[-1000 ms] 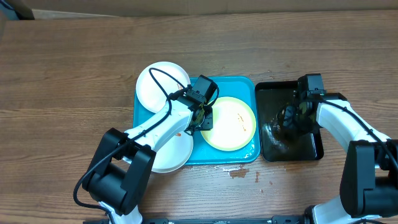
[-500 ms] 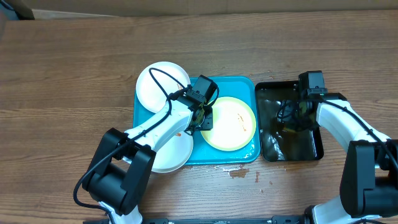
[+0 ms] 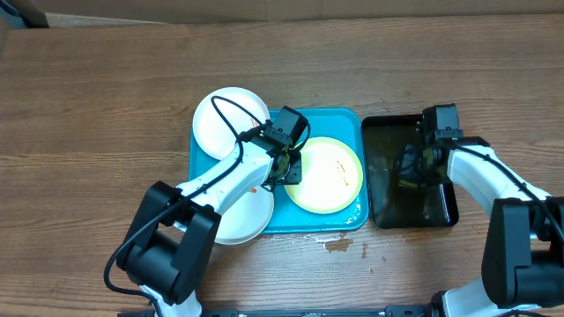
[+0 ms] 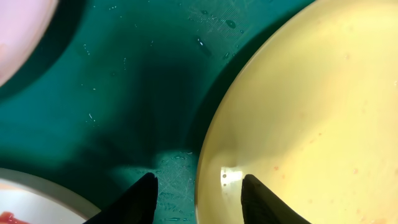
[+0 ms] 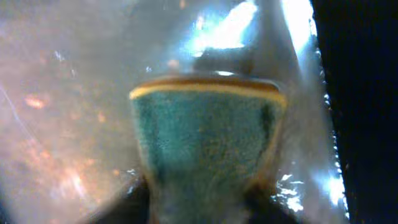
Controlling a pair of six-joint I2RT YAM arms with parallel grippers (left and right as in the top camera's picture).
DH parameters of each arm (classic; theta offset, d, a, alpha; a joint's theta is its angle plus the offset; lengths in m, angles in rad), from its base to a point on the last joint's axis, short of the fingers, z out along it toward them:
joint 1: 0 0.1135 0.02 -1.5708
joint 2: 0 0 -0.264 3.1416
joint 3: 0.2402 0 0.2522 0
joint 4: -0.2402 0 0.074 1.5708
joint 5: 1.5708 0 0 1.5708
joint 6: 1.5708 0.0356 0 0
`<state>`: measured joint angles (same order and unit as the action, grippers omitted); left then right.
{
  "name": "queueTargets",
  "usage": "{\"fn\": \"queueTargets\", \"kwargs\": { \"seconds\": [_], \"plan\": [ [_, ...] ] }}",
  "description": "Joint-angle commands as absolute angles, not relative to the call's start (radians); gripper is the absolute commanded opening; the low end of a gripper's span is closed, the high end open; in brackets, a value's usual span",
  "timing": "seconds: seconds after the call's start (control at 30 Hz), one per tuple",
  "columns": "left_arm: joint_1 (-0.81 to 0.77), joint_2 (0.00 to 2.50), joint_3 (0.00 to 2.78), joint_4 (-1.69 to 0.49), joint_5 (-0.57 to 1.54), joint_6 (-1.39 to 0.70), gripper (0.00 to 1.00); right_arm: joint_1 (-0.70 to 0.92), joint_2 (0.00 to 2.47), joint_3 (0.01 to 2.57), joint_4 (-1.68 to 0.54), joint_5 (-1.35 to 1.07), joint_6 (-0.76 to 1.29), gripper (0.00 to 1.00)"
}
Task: Clean dirty plates on tray and stack at the side
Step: 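Rub the sponge in the water with the right gripper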
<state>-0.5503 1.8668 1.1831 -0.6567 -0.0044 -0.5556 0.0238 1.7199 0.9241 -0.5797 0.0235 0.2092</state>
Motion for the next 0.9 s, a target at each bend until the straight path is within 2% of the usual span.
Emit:
{"fn": "queueTargets", "kwargs": {
  "seconds": [0.0,0.03,0.1,0.13,0.2,0.4,0.47,0.5,0.53,0.57,0.6,0.67,0.7,0.73,0.77,0.83,0.87],
  "plan": [
    [-0.557,1.885,1.180,-0.654,-0.004,-0.561,0.46,0.019,1.719,0.908,-0.569,0.033,0.214,0.04],
    [-0.557,1.885,1.180,-0.654,-0.004,-0.561,0.46,0.019,1.719,0.908,-0.568,0.033,0.214,0.04],
    [-0.557,1.885,1.180,-0.654,-0.004,-0.561,0.47,0.019,1.719,0.908,-0.559,0.033,0.214,0.64],
    [-0.557,1.885,1.180,-0.654,-0.004,-0.561,0.47,0.019,1.719,0.908,-0.553,0.033,0.214,0.71],
    [-0.557,1.885,1.180,-0.654,-0.004,-0.561,0.47,0.019,1.719,0.908,-0.529,0.033,0.214,0.77],
    [-0.557,1.885,1.180,-0.654,-0.004,-0.561,0.47,0.019,1.719,0.908,-0.455,0.057,0.214,0.79],
    [-0.557,1.885,1.180,-0.654,-0.004,-0.561,0.47,0.019,1.719,0.908,-0.438,0.071,0.214,0.77],
    [-0.557,1.885,1.180,-0.654,-0.004,-0.561,0.47,0.019,1.719,0.908,-0.435,0.072,0.214,0.73],
    [-0.557,1.885,1.180,-0.654,-0.004,-0.561,0.47,0.019,1.719,0.908,-0.435,0.072,0.214,0.59],
    [-0.557,1.885,1.180,-0.654,-0.004,-0.561,0.47,0.019,1.719,0.908,-0.435,0.072,0.214,0.24],
    [-0.557,1.885,1.180,-0.654,-0.004,-0.561,0.47,0.019,1.719,0.908,-0.436,0.072,0.214,0.05],
    [-0.557,1.885,1.180,-0.654,-0.004,-0.561,0.47,0.019,1.719,0.904,-0.434,0.071,0.213,0.04],
    [-0.557,1.885,1.180,-0.654,-0.004,-0.561,0.47,0.019,1.719,0.904,-0.434,0.072,0.214,0.19],
    [-0.557,1.885,1.180,-0.653,-0.004,-0.561,0.47,0.019,1.719,0.904,-0.434,0.074,0.214,0.57],
    [-0.557,1.885,1.180,-0.654,-0.004,-0.561,0.47,0.019,1.719,0.904,-0.434,0.077,0.214,0.72],
    [-0.557,1.885,1.180,-0.654,-0.004,-0.561,0.47,0.019,1.719,0.904,-0.428,0.078,0.214,0.80],
    [-0.557,1.885,1.180,-0.654,-0.004,-0.561,0.47,0.019,1.719,0.904,-0.424,0.078,0.214,0.80]
  ]
}}
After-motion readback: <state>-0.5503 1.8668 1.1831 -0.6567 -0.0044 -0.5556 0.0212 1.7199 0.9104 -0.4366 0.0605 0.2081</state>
